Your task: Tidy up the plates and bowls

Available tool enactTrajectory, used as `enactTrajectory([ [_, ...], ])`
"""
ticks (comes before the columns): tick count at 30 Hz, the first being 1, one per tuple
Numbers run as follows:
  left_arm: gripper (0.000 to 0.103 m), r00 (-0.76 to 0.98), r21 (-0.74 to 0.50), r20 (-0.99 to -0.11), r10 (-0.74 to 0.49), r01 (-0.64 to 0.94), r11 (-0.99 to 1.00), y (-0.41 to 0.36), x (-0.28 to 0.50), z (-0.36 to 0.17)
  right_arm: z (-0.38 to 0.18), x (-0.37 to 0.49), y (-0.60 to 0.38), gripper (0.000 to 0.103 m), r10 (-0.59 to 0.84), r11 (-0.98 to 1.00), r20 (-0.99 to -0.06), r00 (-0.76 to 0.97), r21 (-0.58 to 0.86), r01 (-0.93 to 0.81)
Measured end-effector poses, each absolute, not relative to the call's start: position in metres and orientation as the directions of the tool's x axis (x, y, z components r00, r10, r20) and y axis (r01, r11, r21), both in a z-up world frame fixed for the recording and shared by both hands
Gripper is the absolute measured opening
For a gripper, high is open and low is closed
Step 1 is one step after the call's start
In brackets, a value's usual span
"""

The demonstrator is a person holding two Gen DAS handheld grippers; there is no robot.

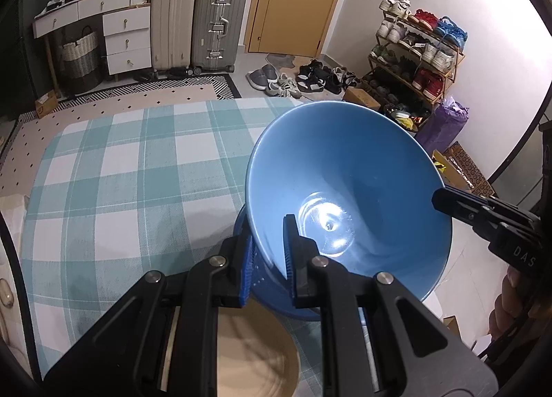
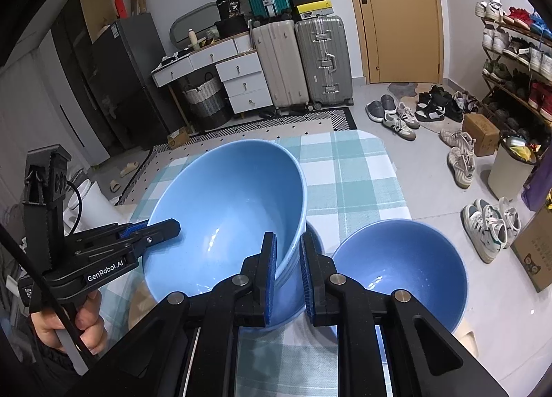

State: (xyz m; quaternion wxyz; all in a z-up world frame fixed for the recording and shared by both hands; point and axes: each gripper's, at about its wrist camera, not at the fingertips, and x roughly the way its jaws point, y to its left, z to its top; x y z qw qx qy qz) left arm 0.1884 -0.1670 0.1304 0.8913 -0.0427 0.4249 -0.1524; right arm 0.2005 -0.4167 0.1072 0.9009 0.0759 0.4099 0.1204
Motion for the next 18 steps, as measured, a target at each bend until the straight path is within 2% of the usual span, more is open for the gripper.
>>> enactTrajectory([
  [18,0.012,0.557,-0.190,-0.779,-0.288,0.228,0.955,-0.165,0.197,0.078,0.070,0.209,-0.410,0.014,0.276,0.961,-0.764,0.583,0.237,-0.145],
])
